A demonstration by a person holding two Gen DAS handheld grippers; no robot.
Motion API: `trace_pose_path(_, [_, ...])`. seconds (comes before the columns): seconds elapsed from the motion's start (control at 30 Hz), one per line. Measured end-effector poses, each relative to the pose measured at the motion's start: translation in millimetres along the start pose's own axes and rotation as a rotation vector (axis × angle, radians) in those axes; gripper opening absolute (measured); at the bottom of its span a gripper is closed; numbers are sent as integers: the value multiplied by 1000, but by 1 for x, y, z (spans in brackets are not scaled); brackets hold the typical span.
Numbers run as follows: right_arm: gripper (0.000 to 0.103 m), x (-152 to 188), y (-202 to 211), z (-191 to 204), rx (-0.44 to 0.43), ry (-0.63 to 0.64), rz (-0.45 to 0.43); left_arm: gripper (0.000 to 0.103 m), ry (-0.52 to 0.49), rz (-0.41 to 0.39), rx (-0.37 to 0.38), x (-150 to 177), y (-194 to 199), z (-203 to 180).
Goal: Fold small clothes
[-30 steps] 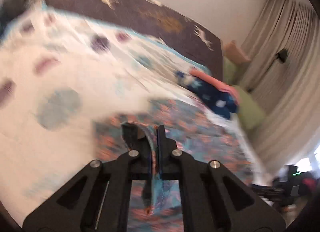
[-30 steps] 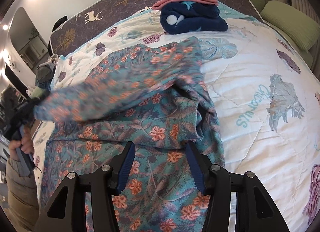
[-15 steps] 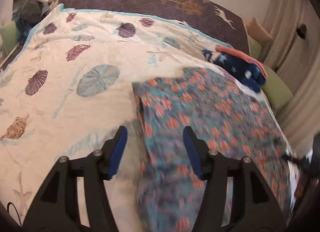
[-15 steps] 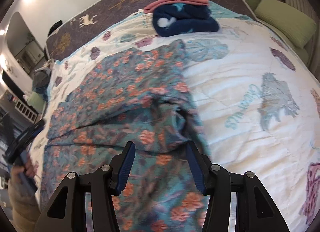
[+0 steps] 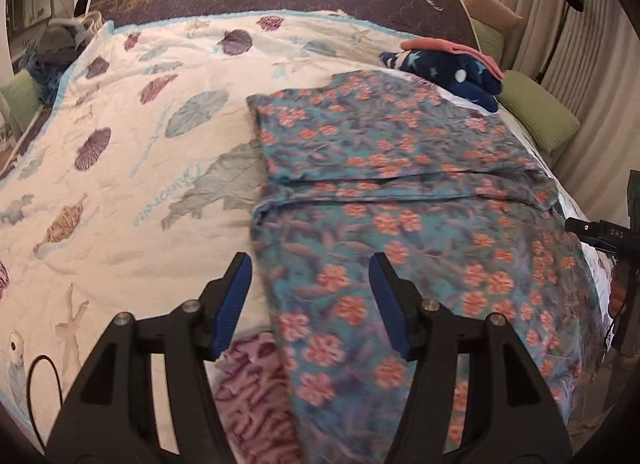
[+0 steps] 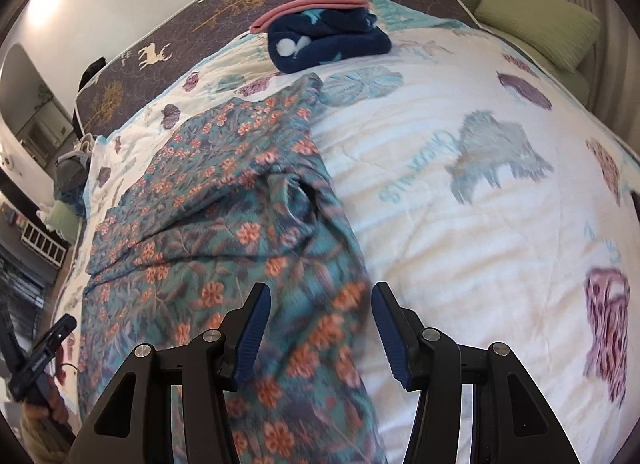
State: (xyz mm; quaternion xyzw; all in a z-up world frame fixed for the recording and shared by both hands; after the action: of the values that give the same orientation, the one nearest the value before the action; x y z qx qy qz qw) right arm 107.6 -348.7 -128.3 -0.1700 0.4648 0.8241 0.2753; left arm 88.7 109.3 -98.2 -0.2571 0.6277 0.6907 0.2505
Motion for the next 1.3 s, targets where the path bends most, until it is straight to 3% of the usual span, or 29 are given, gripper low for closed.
trace_pose_path(0.23, [54, 22, 21, -6, 5, 1, -6, 62, -63, -45, -17, 4, 21, -15])
trace_pose_path(0.67, [54, 61, 56, -13, 24, -5, -28, 63, -102, -23, -66, 40, 41, -20])
trace_pose_path(0.83, [54, 81, 70, -16, 32, -6, -35, 68, -117, -16, -88, 57, 49, -19])
trace_pose_path(1.13, [54, 123, 99, -26, 20, 1, -46, 69, -121, 58, -74, 107, 61, -10])
trace_pose_path(1.3, [54, 143, 114, -32, 7, 6, -49, 69, -40, 110, -20, 136, 70, 5])
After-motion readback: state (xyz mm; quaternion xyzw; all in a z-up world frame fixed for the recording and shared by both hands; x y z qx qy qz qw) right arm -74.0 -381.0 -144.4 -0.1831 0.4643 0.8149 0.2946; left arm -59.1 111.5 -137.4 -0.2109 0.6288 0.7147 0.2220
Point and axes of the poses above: each gripper's, at about its wrist camera, not at the fingertips, and y roughly against the way its jaws point, z to its left, x to its underside, the point moved 3 cm from there along -y, roughly the way its jaws point, and after that the axes turned 14 degrees about -x, right-handed, at the moved point
